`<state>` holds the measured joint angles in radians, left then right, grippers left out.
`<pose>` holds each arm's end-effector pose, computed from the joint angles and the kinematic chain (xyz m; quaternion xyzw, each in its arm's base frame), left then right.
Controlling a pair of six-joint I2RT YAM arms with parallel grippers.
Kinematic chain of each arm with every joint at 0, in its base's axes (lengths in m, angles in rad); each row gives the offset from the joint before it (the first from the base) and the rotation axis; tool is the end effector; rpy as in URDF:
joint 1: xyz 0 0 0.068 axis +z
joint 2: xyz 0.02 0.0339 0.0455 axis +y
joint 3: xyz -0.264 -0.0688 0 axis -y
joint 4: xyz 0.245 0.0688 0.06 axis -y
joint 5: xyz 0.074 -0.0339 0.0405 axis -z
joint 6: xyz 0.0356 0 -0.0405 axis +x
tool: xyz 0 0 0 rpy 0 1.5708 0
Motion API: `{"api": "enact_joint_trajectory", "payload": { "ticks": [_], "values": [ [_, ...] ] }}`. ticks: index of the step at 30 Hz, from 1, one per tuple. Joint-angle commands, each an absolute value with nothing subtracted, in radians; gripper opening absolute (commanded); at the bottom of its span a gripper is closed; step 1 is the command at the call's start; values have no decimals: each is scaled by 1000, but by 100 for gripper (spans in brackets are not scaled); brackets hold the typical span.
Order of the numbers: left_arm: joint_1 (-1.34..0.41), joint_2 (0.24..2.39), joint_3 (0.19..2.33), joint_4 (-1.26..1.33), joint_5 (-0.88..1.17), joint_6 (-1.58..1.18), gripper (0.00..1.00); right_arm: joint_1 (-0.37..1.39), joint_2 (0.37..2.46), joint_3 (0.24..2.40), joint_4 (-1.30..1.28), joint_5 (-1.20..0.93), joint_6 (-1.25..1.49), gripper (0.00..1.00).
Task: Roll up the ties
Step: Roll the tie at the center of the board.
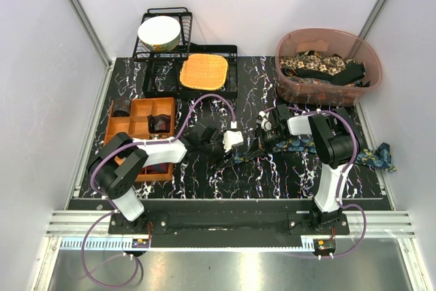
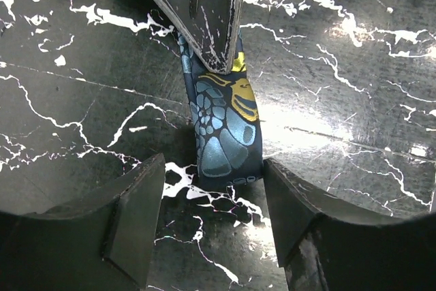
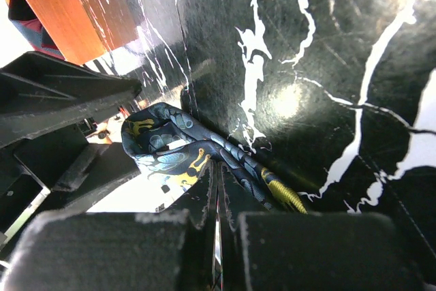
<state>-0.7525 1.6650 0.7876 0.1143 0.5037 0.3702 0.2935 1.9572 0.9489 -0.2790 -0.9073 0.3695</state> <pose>0.2245 -0.2337 0.1536 0.5570 0.7018 -0.2973 0.3301 0.3056 0.1217 0.0907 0.0281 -0.8915 -0.4516 0.0211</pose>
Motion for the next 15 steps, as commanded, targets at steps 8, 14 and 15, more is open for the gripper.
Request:
{"api": "enact_joint_trajectory", "payload": {
  "ticks": [8,14,15],
  "values": [
    [-752,1628,864,127,540,359,39,296,2008,969,-265,-853,373,0],
    [-769,1678,939,121,566,293,38,316,2025,994,-233,-864,413,0],
    [-769,1702,948,121,561,285,38,321,2028,999,-229,-867,425,0]
  ]
}}
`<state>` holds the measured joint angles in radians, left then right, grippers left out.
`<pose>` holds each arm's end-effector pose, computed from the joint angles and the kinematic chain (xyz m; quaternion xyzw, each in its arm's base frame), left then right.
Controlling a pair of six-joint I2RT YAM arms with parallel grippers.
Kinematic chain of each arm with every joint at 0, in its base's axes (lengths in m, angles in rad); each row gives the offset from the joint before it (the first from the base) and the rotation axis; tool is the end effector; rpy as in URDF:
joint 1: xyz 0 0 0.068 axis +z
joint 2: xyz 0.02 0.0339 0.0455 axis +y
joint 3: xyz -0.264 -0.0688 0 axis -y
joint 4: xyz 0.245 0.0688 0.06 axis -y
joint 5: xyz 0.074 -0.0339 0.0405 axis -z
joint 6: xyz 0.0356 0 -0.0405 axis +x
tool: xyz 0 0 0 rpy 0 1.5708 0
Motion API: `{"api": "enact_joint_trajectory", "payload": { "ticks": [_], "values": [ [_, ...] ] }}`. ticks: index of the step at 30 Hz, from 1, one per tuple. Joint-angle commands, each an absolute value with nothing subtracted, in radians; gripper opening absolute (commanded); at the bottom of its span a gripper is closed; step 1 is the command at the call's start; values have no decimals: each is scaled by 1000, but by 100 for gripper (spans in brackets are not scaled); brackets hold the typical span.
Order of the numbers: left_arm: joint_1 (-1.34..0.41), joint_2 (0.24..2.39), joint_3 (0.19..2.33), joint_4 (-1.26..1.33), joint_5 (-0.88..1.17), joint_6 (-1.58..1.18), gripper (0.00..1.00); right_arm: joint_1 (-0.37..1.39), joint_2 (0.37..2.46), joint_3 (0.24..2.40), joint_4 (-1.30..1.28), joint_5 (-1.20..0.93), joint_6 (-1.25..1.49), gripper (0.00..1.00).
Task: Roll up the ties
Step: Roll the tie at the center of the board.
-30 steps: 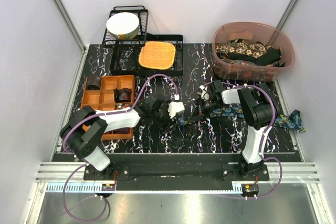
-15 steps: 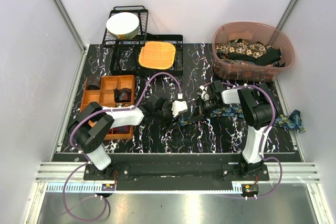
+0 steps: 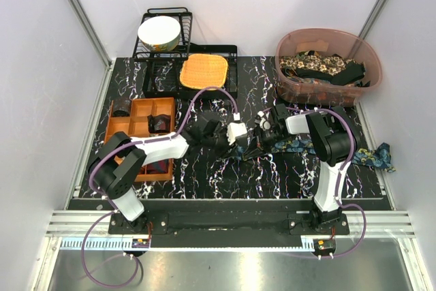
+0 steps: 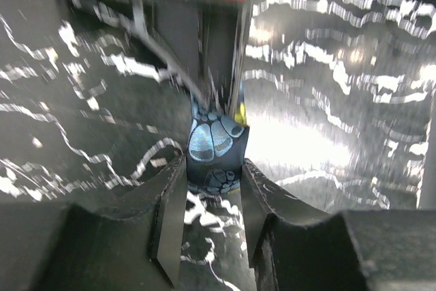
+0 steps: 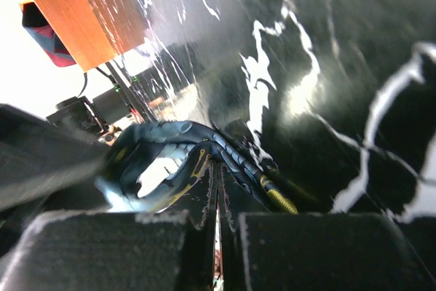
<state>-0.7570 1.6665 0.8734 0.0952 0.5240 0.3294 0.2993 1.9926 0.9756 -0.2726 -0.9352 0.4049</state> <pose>0.2351 -0.2466 0.1765 0.5462 0.6927 -0.3160 0.3492 0.3111 0.1260 0.0861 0.0164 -0.8859 -0.4621 0.0365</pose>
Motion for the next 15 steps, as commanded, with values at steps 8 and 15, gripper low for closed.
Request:
{"api": "enact_joint_trajectory", "payload": {
  "ticks": [8,15],
  "values": [
    [-770,1807,1015,34,531,294,43,324,2040,1002,-181,-890,469,1],
    [-772,1841,1049,-77,492,334,43,319,1987,1009,-216,-903,443,8]
  ]
}}
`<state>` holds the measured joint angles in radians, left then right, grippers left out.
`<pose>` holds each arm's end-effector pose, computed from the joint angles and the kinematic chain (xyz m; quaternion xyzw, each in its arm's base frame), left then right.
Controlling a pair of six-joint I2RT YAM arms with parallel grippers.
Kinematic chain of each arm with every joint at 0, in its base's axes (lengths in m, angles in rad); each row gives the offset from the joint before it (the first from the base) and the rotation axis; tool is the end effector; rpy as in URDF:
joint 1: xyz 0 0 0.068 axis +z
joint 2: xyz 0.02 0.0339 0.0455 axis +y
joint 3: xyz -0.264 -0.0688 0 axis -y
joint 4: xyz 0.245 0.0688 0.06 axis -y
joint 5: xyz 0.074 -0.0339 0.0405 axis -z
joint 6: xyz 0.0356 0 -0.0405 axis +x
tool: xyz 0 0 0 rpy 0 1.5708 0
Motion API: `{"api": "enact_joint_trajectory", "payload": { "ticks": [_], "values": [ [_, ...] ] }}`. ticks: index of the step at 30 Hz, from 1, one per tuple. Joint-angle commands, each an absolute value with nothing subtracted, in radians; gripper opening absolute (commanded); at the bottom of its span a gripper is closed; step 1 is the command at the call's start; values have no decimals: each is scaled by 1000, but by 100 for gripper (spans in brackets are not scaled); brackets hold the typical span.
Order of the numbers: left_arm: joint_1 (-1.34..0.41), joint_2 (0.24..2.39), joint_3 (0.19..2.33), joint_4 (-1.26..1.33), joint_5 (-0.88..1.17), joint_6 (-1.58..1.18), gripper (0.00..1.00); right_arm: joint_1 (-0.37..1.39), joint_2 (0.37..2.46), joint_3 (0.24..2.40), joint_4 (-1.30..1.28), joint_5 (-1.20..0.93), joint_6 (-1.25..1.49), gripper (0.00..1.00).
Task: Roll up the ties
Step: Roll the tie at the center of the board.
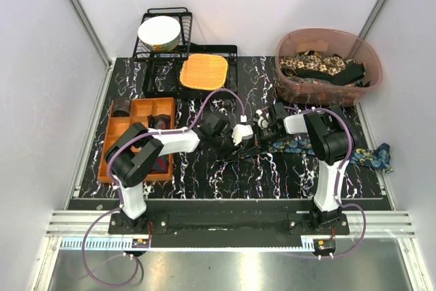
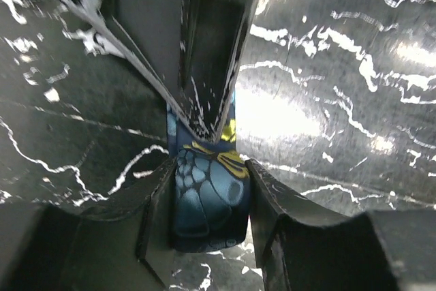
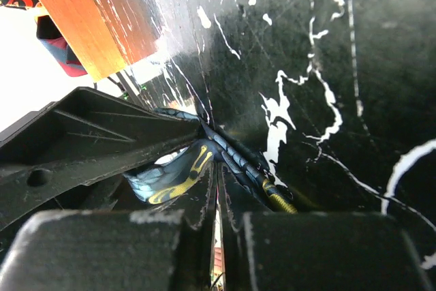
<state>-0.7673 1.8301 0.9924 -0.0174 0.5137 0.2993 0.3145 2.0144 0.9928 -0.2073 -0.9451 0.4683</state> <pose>0.2507 -0.2661 0.1475 0.5372 0.7349 -0.3100 0.2744 0.3184 0.1339 0.0849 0.0098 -0.8808 -0.4724 0.0311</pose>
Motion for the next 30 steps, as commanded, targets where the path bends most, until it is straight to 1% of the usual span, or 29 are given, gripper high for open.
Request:
{"api": "enact_joint_trajectory", "payload": {
  "ticks": [1,6,10,14,16,17,20,21,22,23,24,26,27,30],
  "values": [
    [-772,1848,1055,-87,485,339,43,318,1967,1012,-241,-902,434,9],
    [-770,1864,1069,-140,462,353,40,290,1913,1041,-323,-917,379,20],
    [-769,1853,1057,-143,462,359,43,265,1888,1065,-394,-904,328,23],
    [-764,1835,1048,-140,459,350,45,264,1905,1074,-423,-887,269,24],
    [-758,1825,1046,-140,454,351,43,264,1927,1080,-423,-861,253,24],
    [-755,1825,1046,-140,453,354,39,265,1937,1083,-422,-853,233,24],
    [-752,1825,1049,-150,446,362,33,265,1980,1103,-420,-838,221,25],
    [-752,1825,1049,-150,443,362,35,265,1994,1103,-416,-833,222,25],
    [-750,1822,1048,-144,439,362,39,265,1999,1101,-408,-830,224,25],
    [-750,1819,1046,-140,440,367,45,265,2005,1100,-405,-828,227,25],
    [-752,1815,1039,-134,445,374,54,265,2016,1098,-400,-828,230,25],
    [-758,1818,1043,-126,446,396,60,264,2025,1097,-391,-830,242,25],
    [-764,1824,1051,-127,446,402,66,265,2029,1095,-385,-833,248,25],
    [-767,1861,1101,-146,439,393,69,265,2033,1085,-373,-836,262,25]
  ]
}}
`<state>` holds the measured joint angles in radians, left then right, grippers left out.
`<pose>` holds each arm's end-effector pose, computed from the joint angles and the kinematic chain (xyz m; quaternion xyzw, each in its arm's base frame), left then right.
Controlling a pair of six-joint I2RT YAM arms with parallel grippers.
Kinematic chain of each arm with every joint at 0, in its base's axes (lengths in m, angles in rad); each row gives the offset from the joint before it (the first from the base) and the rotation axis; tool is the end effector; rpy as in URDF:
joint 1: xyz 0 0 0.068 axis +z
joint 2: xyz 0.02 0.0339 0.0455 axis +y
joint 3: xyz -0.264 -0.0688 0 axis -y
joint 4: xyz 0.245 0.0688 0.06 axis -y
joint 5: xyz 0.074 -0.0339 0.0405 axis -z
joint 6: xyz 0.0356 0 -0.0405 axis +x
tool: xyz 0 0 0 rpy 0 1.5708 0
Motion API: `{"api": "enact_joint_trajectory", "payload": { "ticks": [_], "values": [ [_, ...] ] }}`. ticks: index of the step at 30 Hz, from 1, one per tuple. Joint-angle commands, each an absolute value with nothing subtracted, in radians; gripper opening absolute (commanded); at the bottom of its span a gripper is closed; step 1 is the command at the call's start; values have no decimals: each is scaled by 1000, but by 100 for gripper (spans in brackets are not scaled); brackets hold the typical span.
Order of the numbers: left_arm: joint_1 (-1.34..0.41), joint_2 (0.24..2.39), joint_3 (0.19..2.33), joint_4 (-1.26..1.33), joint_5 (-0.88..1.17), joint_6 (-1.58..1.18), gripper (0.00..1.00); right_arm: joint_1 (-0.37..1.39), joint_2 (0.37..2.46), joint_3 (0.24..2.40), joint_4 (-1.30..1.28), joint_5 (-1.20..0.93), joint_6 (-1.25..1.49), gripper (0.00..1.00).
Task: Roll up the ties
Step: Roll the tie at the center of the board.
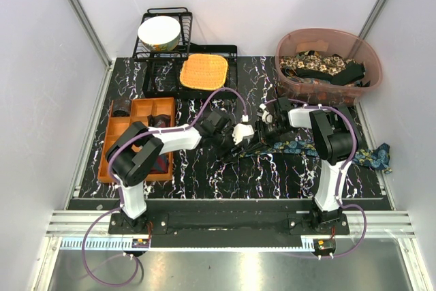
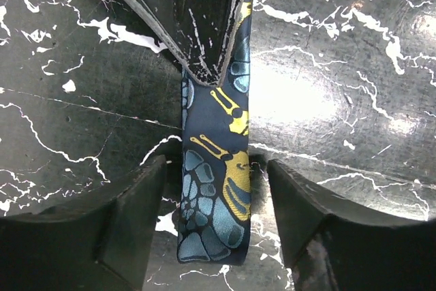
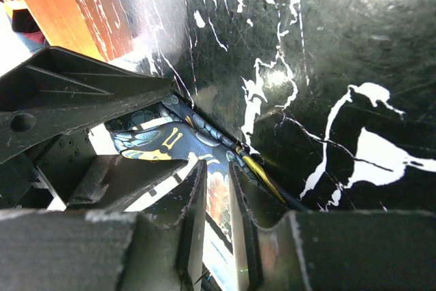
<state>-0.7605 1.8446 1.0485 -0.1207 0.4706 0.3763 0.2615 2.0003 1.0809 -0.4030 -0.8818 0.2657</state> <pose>0.2569 -0.2667 0.1506 0.5588 0.7358 -0.2764 0.2645 0.3309 0.1170 0.1014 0.0510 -0.8975 -0.4380 0.0022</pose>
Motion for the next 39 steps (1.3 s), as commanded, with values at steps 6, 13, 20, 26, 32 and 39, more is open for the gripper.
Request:
{"api": "enact_joint_trajectory", "payload": {
  "ticks": [6,13,20,26,32,39],
  "values": [
    [-772,1922,1175,-182,434,406,61,268,2022,1051,-342,-857,308,25],
    [-775,1937,1186,-293,469,477,41,276,1994,979,-330,-891,342,25],
    [-785,1931,1167,-322,488,514,32,200,1875,1046,-478,-896,223,34],
    [-785,1892,1131,-298,474,500,45,167,1848,1115,-641,-865,94,44],
    [-782,1841,1094,-281,466,454,56,155,1864,1153,-751,-847,6,52],
    [-769,1784,1048,-272,486,453,64,11,1761,1304,-1023,-550,-620,90]
  ]
}}
